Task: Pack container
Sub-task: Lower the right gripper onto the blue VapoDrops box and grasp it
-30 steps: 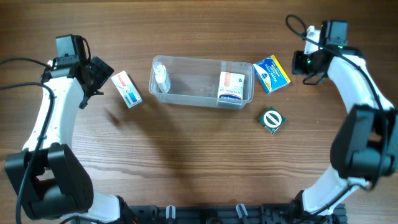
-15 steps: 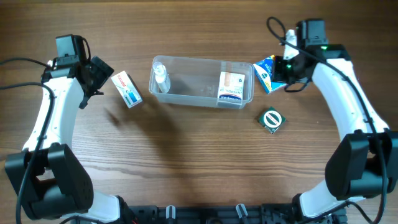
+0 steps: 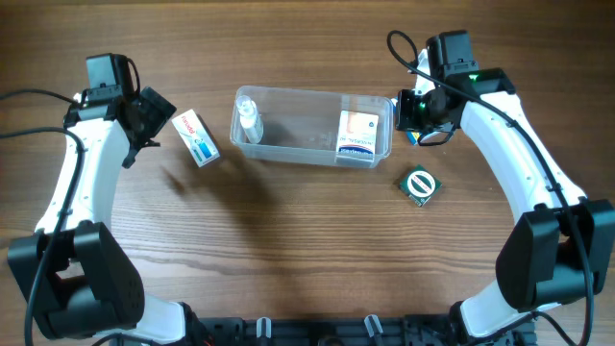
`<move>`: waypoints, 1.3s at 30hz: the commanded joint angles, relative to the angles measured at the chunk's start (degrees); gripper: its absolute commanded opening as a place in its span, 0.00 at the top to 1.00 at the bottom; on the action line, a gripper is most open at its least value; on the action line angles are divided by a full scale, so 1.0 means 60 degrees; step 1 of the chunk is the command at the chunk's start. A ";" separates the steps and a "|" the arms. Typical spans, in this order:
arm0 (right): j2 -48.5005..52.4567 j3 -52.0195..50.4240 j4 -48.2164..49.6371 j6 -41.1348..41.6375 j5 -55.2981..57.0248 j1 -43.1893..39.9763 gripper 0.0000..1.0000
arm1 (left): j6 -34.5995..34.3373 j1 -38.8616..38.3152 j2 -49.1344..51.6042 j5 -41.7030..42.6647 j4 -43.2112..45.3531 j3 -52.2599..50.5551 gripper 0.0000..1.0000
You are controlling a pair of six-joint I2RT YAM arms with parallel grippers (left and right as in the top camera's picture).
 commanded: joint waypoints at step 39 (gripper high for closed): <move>0.0965 0.0073 0.1596 -0.1184 -0.1031 0.0011 0.95 | -0.0062 0.0044 0.0066 -0.0135 0.0000 0.0091 0.00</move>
